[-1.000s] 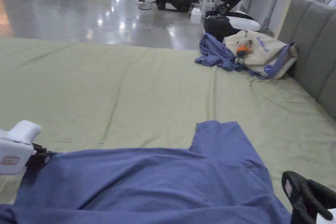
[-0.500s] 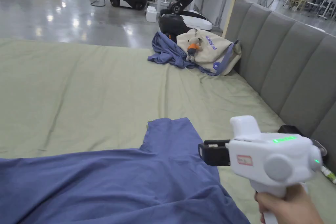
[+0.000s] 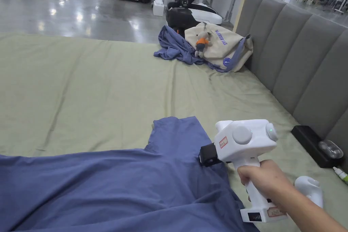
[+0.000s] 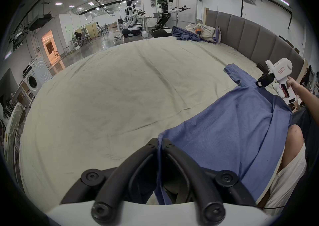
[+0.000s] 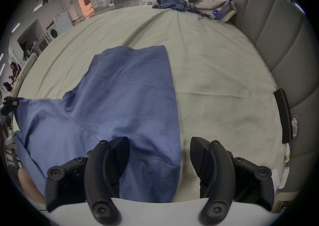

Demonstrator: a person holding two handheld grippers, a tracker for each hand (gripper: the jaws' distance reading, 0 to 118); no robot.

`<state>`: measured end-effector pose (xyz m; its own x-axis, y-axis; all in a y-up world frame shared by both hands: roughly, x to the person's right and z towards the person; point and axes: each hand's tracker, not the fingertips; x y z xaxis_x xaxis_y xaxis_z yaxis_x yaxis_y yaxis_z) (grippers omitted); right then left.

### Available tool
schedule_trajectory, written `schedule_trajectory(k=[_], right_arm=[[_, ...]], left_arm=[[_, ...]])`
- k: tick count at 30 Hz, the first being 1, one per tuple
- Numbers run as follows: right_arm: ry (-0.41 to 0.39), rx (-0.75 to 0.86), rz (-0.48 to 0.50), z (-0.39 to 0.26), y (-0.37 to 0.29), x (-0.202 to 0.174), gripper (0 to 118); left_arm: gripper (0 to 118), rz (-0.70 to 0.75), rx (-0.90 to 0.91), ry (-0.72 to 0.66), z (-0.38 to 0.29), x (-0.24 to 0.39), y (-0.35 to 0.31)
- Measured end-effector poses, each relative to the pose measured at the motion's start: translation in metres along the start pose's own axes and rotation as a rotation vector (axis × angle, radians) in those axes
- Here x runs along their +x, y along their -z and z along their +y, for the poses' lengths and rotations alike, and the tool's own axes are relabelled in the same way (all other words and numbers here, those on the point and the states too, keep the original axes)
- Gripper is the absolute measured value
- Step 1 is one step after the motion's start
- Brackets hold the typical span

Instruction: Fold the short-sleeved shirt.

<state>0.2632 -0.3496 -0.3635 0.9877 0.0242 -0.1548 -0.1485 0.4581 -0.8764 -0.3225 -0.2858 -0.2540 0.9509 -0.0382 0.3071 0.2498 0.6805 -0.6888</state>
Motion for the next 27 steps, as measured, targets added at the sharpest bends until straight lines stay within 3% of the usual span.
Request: schedule_trajectory(k=[5, 8, 10, 19, 27], right_arm=[[-0.009, -0.004, 0.025, -0.002, -0.001, -0.006, 75], [-0.002, -0.015, 0.033, -0.003, 0.001, -0.005, 41], [0.02, 0.026, 0.093, -0.001, -0.004, -0.003, 8], [0.057, 0.079, 0.158, 0.008, -0.029, 0.011, 8], [0.109, 0.224, 0.308, 0.001, -0.075, 0.037, 8]], left_arm=[[5, 0.003, -0.011, -0.007, -0.002, 0.0, 0.002], [5, -0.002, -0.017, -0.009, -0.002, 0.001, 0.004], [5, -0.002, -0.016, -0.012, -0.002, 0.001, 0.004], [5, -0.031, 0.007, -0.066, 0.006, -0.012, 0.002], [5, -0.105, 0.113, -0.168, 0.011, -0.03, -0.032]])
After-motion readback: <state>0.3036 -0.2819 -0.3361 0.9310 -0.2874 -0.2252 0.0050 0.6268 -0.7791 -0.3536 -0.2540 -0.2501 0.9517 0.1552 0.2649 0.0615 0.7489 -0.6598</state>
